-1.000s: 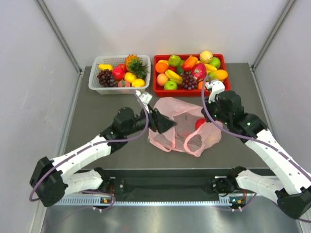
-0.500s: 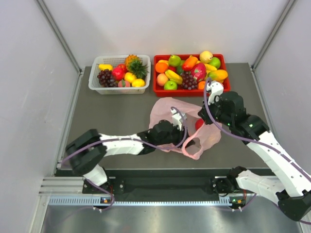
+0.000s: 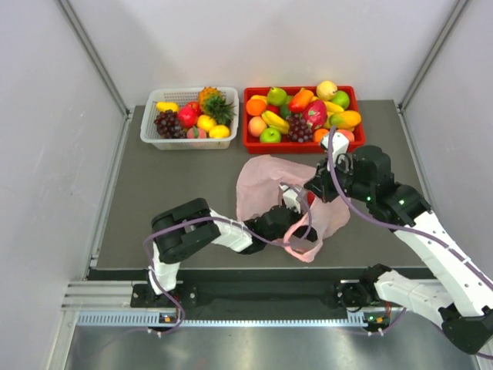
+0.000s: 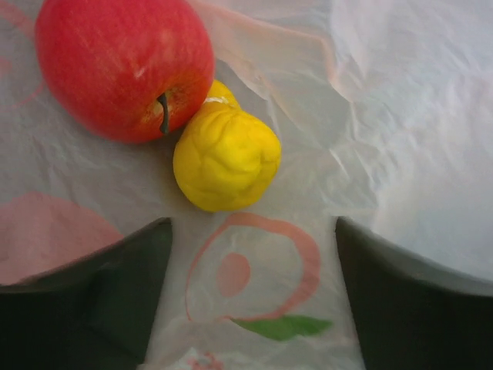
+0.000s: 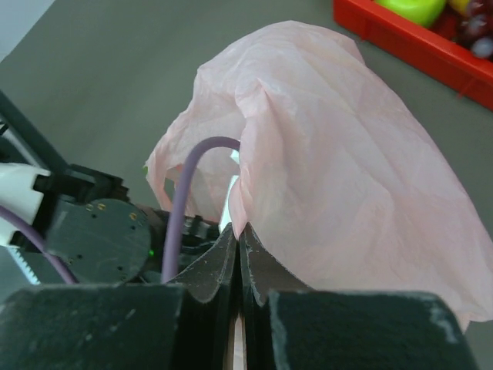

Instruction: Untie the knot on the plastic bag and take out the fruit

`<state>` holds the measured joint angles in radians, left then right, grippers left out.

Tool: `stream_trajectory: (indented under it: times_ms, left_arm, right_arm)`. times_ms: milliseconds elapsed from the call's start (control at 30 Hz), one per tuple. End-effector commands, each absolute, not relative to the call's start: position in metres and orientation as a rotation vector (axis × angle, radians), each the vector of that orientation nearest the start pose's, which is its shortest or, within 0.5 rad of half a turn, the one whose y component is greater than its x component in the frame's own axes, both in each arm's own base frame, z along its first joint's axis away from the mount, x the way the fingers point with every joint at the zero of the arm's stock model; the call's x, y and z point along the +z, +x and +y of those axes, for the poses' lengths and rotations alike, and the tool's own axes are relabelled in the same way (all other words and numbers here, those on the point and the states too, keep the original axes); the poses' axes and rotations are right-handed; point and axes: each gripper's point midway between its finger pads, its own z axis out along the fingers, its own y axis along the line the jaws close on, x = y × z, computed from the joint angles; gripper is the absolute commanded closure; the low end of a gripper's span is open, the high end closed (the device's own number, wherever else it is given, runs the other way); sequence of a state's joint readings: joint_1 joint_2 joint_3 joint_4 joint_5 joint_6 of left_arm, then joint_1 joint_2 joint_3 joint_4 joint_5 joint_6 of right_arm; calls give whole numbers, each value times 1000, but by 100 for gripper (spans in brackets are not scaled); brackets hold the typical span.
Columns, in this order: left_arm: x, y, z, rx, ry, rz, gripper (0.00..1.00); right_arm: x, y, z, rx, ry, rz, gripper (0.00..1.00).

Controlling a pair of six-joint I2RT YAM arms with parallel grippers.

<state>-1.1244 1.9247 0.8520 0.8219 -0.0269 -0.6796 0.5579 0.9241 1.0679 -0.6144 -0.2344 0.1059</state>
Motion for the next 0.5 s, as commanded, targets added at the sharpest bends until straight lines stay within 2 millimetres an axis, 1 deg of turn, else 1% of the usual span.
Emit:
stream_trajectory:
  times_ms: [0, 67, 100, 133, 233, 267, 333, 367, 400, 467]
  left_arm:
    - [113, 219, -493, -1220, 255, 1815, 2]
    - [112, 221, -496, -1222, 216, 1810, 1]
    - [108, 224, -495, -1214, 182, 1809, 1]
    - [108, 226, -493, -1217, 156, 1797, 1]
    - [111, 226, -490, -1269, 102, 1749, 1]
    - [115, 225, -490, -1307, 77, 1724, 1]
    - [118, 224, -488, -1343, 44, 1700, 1]
    - [115, 223, -484, -1348, 30, 1699, 1]
    - [124, 222, -482, -1384, -2, 1660, 1]
    - [127, 224, -475, -1369, -35, 1641, 1]
  right_arm:
    - [306, 227, 210, 745, -676, 1872, 100]
    - [306, 226, 214, 762, -697, 1867, 100]
    - [307, 223, 217, 785, -717, 1861, 100]
    - [308, 221, 218, 793, -730, 1854, 100]
    - [317, 211, 225, 853, -799, 1796, 100]
    - [320, 208, 227, 870, -818, 1772, 100]
    - [327, 197, 233, 929, -889, 1722, 100]
    - [329, 193, 236, 951, -909, 1709, 100]
    - [331, 189, 238, 976, -932, 1696, 100]
    - [332, 189, 238, 976, -938, 1693, 100]
